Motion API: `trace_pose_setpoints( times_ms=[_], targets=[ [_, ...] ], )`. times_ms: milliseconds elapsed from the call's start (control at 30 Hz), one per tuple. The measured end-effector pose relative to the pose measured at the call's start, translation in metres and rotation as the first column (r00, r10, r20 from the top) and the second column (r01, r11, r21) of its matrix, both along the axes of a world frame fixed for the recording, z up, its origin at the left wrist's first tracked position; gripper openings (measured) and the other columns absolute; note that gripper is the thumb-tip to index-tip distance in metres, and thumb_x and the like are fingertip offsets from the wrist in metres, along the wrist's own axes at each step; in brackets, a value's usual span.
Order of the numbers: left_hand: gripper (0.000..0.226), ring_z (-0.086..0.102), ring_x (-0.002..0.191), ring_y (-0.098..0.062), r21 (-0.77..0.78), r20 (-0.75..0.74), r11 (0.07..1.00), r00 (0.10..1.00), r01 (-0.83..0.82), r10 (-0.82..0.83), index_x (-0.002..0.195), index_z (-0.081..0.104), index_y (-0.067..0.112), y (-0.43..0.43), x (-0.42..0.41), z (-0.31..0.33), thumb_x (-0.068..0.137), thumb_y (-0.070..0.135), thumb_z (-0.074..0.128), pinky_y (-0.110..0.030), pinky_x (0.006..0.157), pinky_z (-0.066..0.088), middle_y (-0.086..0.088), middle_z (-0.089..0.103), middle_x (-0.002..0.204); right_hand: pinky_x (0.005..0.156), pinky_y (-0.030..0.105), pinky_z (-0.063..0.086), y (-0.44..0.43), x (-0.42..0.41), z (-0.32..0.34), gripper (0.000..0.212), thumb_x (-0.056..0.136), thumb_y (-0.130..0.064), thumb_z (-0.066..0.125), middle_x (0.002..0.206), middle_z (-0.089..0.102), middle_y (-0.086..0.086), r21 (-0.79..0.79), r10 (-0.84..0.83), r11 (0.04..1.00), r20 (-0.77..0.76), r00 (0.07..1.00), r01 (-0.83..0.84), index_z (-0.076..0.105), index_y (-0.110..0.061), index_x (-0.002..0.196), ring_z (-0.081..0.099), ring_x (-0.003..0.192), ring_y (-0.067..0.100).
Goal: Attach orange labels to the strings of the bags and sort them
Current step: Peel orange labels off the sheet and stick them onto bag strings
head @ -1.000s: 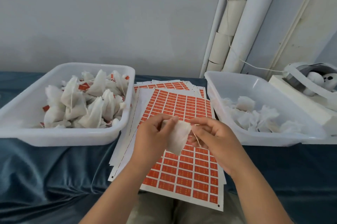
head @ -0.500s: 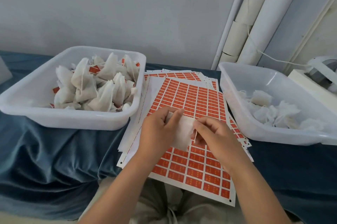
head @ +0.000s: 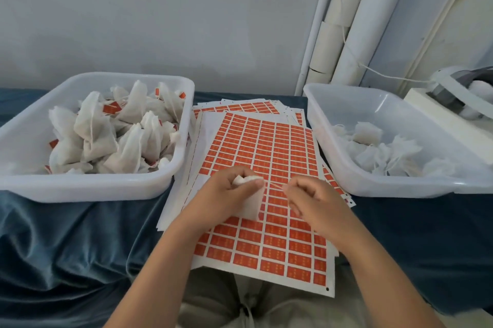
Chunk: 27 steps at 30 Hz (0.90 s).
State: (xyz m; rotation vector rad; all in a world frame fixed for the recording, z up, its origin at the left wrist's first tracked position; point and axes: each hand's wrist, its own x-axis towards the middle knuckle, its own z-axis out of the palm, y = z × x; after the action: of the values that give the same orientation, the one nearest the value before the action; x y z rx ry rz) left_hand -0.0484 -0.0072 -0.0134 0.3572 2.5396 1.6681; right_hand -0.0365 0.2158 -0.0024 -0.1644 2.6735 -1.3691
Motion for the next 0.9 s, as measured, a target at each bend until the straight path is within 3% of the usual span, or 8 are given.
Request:
trace_pose_setpoints(
  times_ms=[133,267,467,567,633,733,800,900],
  targets=[
    [0.040,0.068,0.095,0.006,0.094,-0.008,0.995,1.000,0.028,-0.027,0.100,0.062,0.047,0.004,0.016,0.002,0.091,0.082,0.046,-0.014,0.067,0.054,0.025,0.068,0.103,0.056,0.027,0.039,-0.001,0.006,0.004,0.042,0.104,-0.034,0.053,0.061,0.047,0.002,-0.403,0.088,0.915,0.199,0.976,-0.001,0.052,-0.028,0.062,0.039,0.050,0.010],
    [0.031,0.068,0.078,-0.005,0.171,-0.102,0.985,0.995,0.014,0.003,0.091,0.064,0.038,0.018,0.023,0.000,0.091,0.069,0.061,-0.014,0.074,0.056,0.014,0.069,0.084,0.050,0.023,0.034,-0.001,0.011,0.001,0.033,0.102,-0.027,0.059,0.058,0.038,0.001,-0.820,0.290,0.572,0.232,0.929,0.026,0.052,-0.017,0.071,0.031,0.046,0.009],
    [0.035,0.073,0.081,0.000,0.180,-0.039,0.983,0.999,0.023,-0.016,0.075,0.065,0.048,0.017,0.032,0.005,0.101,0.058,0.043,-0.003,0.073,0.049,0.017,0.073,0.080,0.043,0.017,0.031,-0.003,0.008,0.002,0.028,0.089,-0.018,0.072,0.052,0.038,-0.007,-0.962,0.350,0.157,0.265,0.898,0.223,0.052,-0.019,0.069,0.032,0.041,0.006],
    [0.038,0.075,0.080,-0.003,0.186,-0.005,0.981,0.999,0.049,-0.049,0.075,0.065,0.047,0.017,0.035,0.005,0.103,0.058,0.041,-0.006,0.071,0.052,0.015,0.073,0.080,0.045,0.016,0.033,-0.004,0.011,0.004,0.032,0.083,-0.019,0.083,0.055,0.039,-0.006,-0.974,0.316,0.116,0.221,0.923,0.194,0.054,-0.019,0.069,0.033,0.043,0.006],
    [0.039,0.073,0.080,-0.008,0.141,-0.034,0.990,0.999,0.025,-0.021,0.082,0.066,0.037,0.021,0.034,0.001,0.102,0.060,0.041,-0.015,0.072,0.057,0.010,0.072,0.081,0.052,0.018,0.043,-0.006,0.013,0.009,0.032,0.080,-0.025,0.089,0.060,0.046,-0.003,-0.975,0.267,0.173,0.180,0.947,0.137,0.058,-0.018,0.074,0.042,0.050,0.008],
    [0.039,0.068,0.078,-0.013,0.108,-0.130,0.992,0.989,-0.062,0.076,0.085,0.068,0.029,0.030,0.035,-0.001,0.104,0.056,0.047,-0.019,0.072,0.057,0.005,0.070,0.081,0.096,0.037,0.058,-0.007,0.015,0.014,0.039,0.091,-0.040,0.080,0.112,0.075,0.005,-0.960,0.231,0.266,0.146,0.962,0.081,0.067,-0.017,0.119,0.072,0.106,0.017],
    [0.036,0.064,0.071,-0.011,0.123,-0.167,0.989,0.981,-0.081,0.102,0.083,0.070,0.032,0.035,0.038,-0.001,0.102,0.057,0.051,-0.012,0.065,0.051,0.005,0.067,0.076,0.112,0.046,0.049,-0.008,0.017,0.016,0.039,0.100,-0.040,0.068,0.137,0.070,0.005,-0.968,0.242,0.232,0.154,0.958,0.098,0.063,-0.022,0.134,0.065,0.130,0.025],
    [0.050,0.063,0.068,-0.008,0.095,-0.140,0.994,0.988,-0.058,0.071,0.088,0.073,0.036,0.037,0.040,0.001,0.088,0.079,0.048,-0.012,0.061,0.049,0.009,0.068,0.076,0.110,0.046,0.051,-0.012,0.018,0.017,0.020,0.104,-0.032,0.063,0.098,0.073,0.004,-0.981,0.196,0.153,0.149,0.969,0.120,0.076,-0.018,0.099,0.073,0.100,0.017]
  ],
)
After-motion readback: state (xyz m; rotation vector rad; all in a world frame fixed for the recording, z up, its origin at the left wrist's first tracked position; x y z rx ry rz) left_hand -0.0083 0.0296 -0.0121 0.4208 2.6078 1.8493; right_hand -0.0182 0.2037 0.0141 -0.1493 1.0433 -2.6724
